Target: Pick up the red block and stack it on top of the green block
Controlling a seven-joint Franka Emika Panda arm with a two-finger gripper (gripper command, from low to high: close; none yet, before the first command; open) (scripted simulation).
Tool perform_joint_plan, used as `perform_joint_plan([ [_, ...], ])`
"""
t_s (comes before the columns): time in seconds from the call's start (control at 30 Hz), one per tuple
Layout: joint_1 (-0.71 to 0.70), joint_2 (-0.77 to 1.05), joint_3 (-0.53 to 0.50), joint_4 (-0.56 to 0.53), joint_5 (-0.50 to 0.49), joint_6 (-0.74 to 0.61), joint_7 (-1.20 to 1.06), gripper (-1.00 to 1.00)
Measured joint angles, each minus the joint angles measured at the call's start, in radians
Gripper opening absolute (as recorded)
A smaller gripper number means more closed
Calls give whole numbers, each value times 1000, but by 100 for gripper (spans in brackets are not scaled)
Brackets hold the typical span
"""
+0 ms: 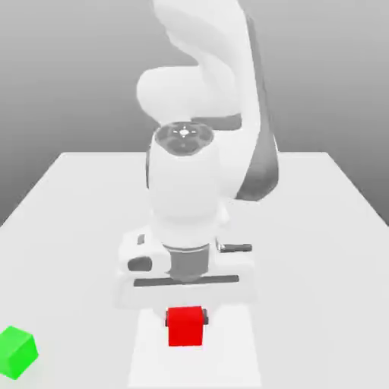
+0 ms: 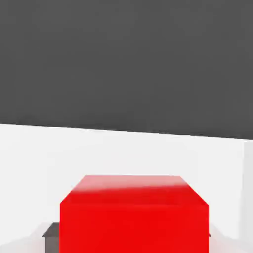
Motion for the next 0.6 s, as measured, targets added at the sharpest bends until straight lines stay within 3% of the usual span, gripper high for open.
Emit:
perform_joint_plan([
  [0.33,-256,60,-146,191,60,-132,-305,-100],
  [0.47,-302,174,-128,215,111,-42,-365,-100],
  [0.5,-309,199,-120,217,122,-19,-373,100],
  [0.6,-309,199,-120,217,122,-19,-373,100],
])
